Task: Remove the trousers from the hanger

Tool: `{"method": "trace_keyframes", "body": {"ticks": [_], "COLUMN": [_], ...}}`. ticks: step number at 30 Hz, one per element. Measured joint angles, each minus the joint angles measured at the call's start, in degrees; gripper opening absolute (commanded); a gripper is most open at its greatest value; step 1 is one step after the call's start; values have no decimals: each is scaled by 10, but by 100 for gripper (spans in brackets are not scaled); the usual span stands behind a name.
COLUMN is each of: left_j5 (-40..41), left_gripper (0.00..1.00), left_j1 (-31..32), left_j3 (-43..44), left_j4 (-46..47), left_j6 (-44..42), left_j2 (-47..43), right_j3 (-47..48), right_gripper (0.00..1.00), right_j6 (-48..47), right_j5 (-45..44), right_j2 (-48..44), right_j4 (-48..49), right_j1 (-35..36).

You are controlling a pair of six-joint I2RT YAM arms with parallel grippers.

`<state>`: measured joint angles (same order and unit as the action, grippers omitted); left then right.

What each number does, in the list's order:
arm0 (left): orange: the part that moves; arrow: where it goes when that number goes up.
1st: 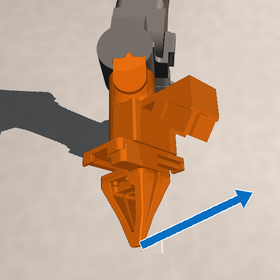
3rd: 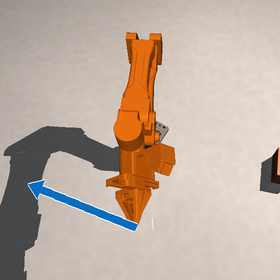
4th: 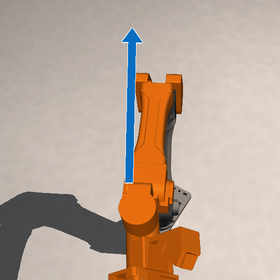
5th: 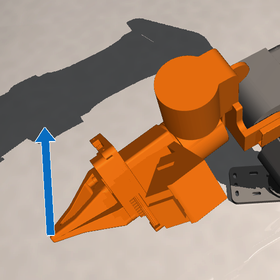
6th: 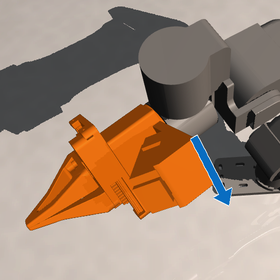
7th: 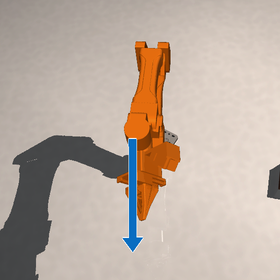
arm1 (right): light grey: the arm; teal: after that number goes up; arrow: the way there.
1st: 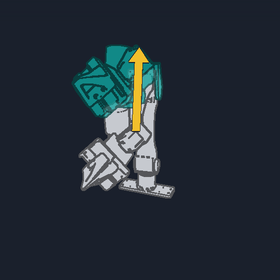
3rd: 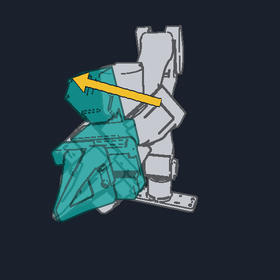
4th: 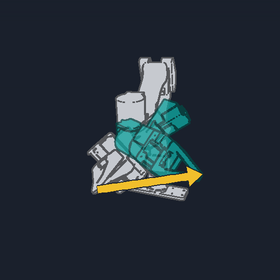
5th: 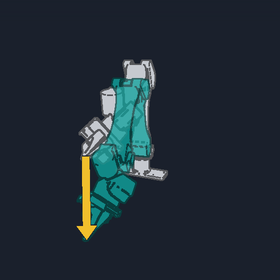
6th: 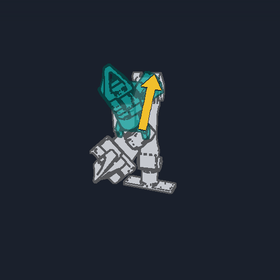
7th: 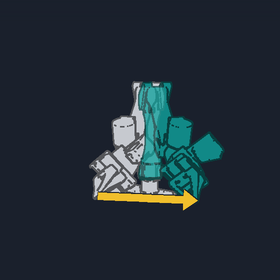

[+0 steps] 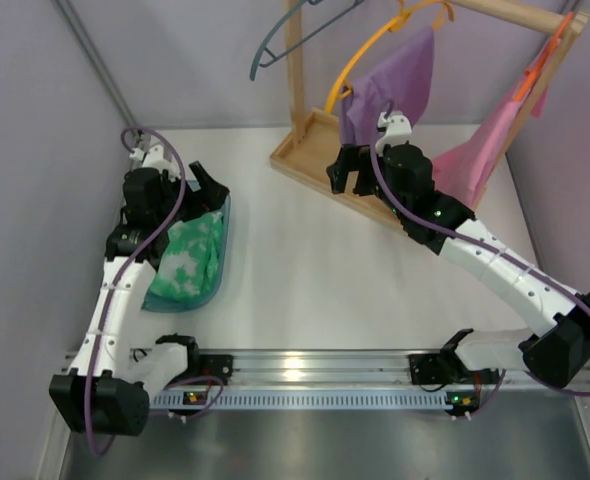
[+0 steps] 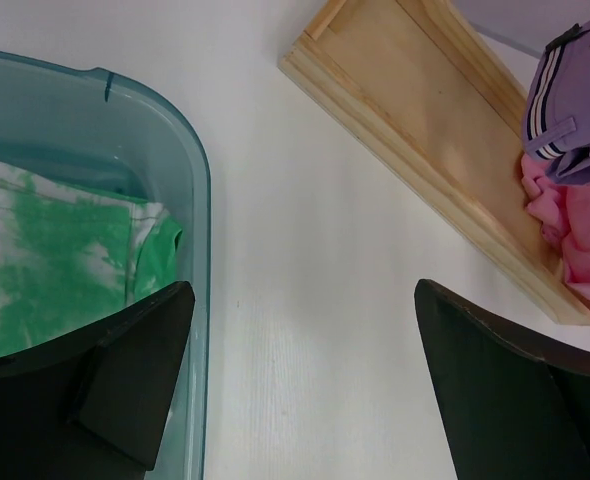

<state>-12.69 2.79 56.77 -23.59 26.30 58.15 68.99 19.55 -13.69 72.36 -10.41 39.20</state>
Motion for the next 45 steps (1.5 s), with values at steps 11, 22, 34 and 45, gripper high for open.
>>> {"method": "trace_keyframes", "body": {"ticks": [11, 22, 34, 45], "left_j5": [10, -63, -133, -119], "left_gripper": [98, 98, 98, 98], "left_j1": [0, 0, 166, 240], "left_j3": [11, 286, 612, 767], "left_j4": [-2, 0, 6, 4], "left_j6": [-41, -71, -122, -136], "left_j2": [-15, 70, 308, 515], "right_j3": [6, 47, 46, 46], "right_gripper": [99, 99, 99, 99], "right_j6": [-11, 15, 26, 19], "right_j5": [-27, -42, -28, -39], "right_j2": [-4, 2, -47, -93], "right_j4": [-9, -53, -106, -132], "right_j1": [0, -47, -90, -90]}}
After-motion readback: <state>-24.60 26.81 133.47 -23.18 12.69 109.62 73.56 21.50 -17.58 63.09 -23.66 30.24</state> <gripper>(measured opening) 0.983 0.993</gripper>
